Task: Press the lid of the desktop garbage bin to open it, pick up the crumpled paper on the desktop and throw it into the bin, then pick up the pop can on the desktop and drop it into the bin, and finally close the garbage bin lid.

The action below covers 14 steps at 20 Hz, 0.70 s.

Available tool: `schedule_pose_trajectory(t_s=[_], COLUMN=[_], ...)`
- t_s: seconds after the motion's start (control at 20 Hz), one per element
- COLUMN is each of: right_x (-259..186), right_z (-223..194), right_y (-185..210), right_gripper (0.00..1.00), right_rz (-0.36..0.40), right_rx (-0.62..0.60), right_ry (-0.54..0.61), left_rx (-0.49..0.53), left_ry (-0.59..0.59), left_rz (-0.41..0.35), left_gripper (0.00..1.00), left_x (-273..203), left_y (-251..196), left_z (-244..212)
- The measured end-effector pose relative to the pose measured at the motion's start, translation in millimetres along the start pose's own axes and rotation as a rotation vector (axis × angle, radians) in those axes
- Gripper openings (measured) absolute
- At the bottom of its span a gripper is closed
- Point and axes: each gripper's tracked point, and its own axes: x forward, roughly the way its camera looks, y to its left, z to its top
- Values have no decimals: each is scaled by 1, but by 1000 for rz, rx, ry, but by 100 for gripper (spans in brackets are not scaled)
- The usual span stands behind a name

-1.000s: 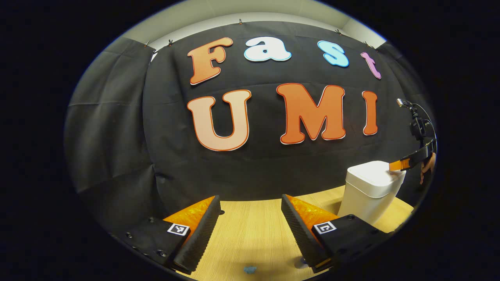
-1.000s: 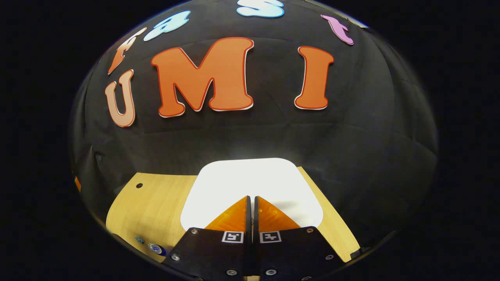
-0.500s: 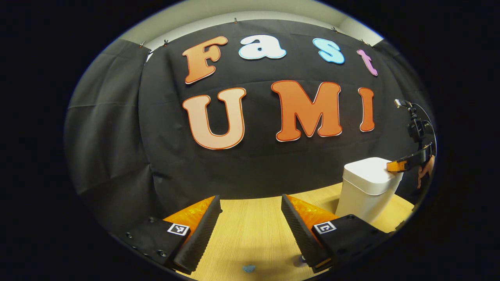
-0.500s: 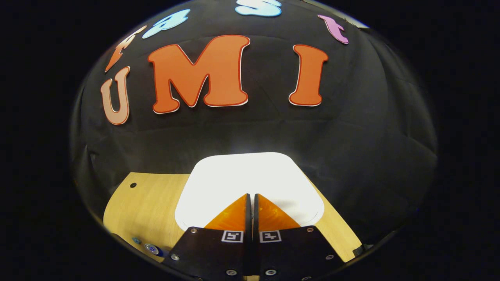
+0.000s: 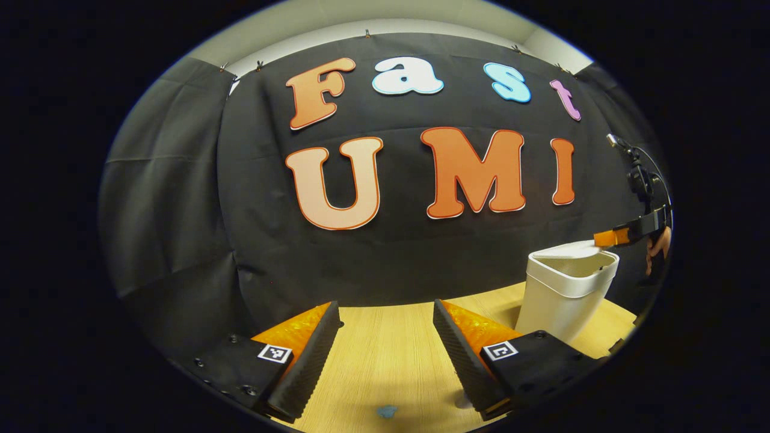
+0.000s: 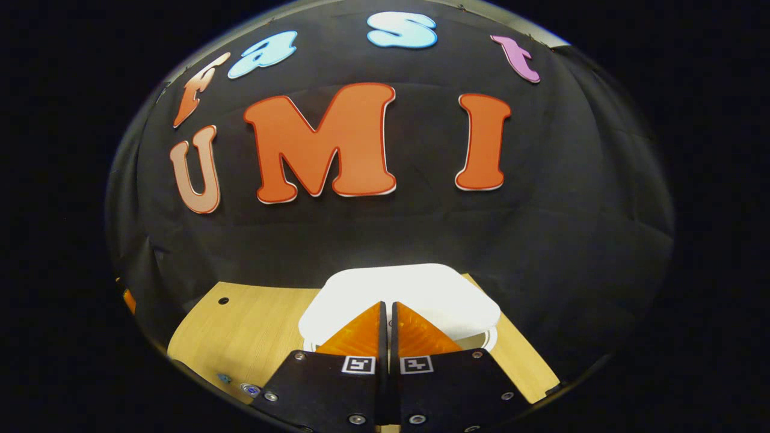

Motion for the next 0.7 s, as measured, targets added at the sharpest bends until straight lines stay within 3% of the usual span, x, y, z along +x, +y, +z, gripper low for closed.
schedule_pose_trajectory(t_s=[0.4,0.7], right_x=[-34,-56], right_z=[18,-19], right_y=[28,84], right_gripper=[1,3], right_rz=[49,202], right_rx=[-36,-48], right_ry=[-117,-74], left_rx=[-12,-18], left_ry=[4,26], left_rz=[-12,-5], left_gripper=[99,99], left_x=[-11,-19], left_y=[8,17], left_z=[-4,-15])
